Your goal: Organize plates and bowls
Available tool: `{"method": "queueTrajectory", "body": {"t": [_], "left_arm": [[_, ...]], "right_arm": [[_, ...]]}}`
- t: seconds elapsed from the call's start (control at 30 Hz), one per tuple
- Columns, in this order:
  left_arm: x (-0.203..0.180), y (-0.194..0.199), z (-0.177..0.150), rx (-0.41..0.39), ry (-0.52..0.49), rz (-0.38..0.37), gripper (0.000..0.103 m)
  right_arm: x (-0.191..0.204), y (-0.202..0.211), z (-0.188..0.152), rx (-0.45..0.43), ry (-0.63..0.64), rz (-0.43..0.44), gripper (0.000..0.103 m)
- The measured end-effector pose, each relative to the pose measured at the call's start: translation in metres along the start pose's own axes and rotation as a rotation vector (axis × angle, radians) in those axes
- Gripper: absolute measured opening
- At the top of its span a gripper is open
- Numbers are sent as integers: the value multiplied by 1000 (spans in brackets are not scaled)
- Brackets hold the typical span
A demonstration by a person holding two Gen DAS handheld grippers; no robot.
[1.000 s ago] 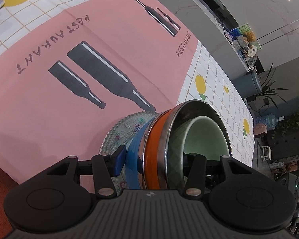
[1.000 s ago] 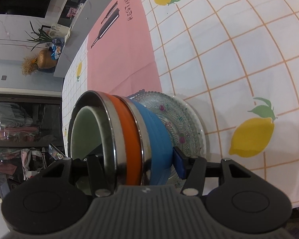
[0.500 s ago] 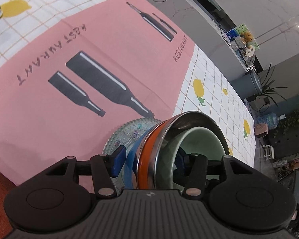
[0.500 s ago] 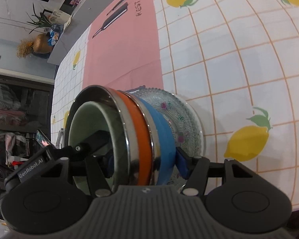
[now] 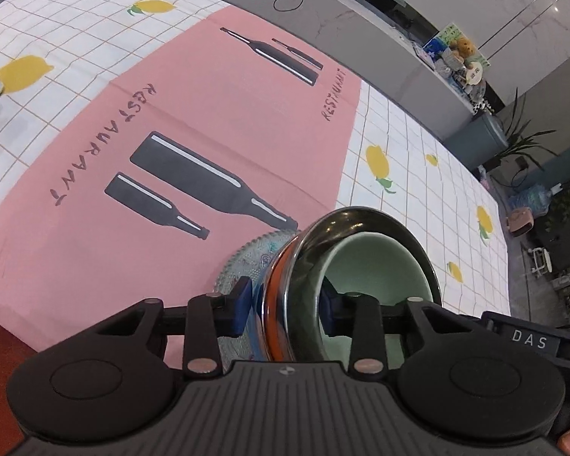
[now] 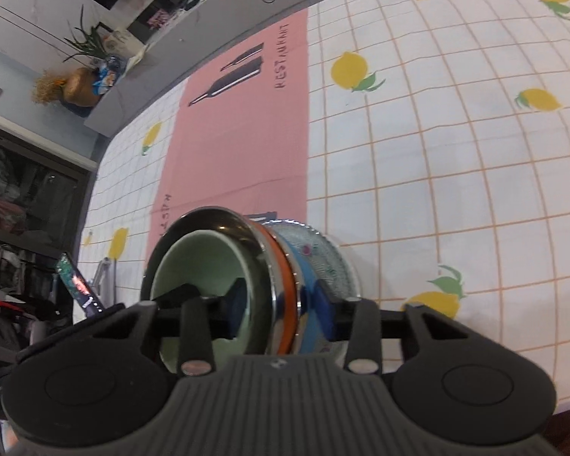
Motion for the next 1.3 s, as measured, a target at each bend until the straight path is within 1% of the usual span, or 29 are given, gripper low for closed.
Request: {"method": "queueTrajectory", "body": {"t": [0.07,0.13,0.33,0.4,0.43,0.47,0.5,0.53,0.57,0.63,0.67,0.7,0.77,0.83,0.87,1.0,1.07,1.13,1.17,1.23,1.3], "left_arm": [[-2,0,-1,0,-26,21,38],[-3,0,-2,6,-29,34,37],[-3,0,-3,2,-27,41,38],[-2,4,-1,-22,-29,57,46],[-1,8,0,-41,-41,70,53],[-3,13,1,-58,-56,83,56],[-5,19,2,-77,-74,92,56],[-8,26,5,-103,-97,101,56],[-13,34,8,-138,-125,112,57],[-27,53,14,-215,-196,129,58],[-36,64,17,-254,-232,132,60],[-46,74,19,-293,-269,128,62],[-68,95,22,-364,-343,105,68],[-90,114,22,-433,-412,78,72],[-100,123,21,-469,-443,65,76],[-134,153,9,-622,-526,65,78],[-149,162,-1,-692,-580,62,80],[-161,167,-11,-724,-628,62,84],[-165,168,-15,-732,-640,64,84],[-172,170,-25,-743,-659,62,86],[-174,168,-33,-734,-679,60,88]], "right_arm": [[0,0,0,-8,3,1,34],[1,-1,1,-14,11,0,34],[3,-1,4,-17,42,-4,35],[2,0,3,-15,39,2,36],[3,1,3,-17,40,0,36],[4,4,2,-23,51,-6,38],[6,9,1,-35,72,-18,40],[7,14,1,-52,96,-30,45],[10,21,2,-73,122,-44,47],[15,36,5,-122,174,-74,49],[18,45,7,-152,200,-87,52],[21,55,10,-182,225,-99,54],[29,76,16,-245,275,-124,57],[37,98,21,-312,327,-143,63],[41,110,23,-348,353,-151,65],[54,156,22,-491,446,-177,70],[58,177,18,-557,466,-167,77],[58,196,11,-624,477,-119,81],[57,204,7,-649,480,-111,82],[52,215,-1,-690,478,-131,83],[46,222,-10,-721,487,-170,84]]}}
Point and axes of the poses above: each gripper's, at about its wrist camera, not at the fingertips, and y roughly against the way its jaws point, x to its left, z to its top, the point moved 10 cm from there along -y, roughly the way its jaws point, and after that the axes turned 3 degrees about x, right-handed, at the moved point
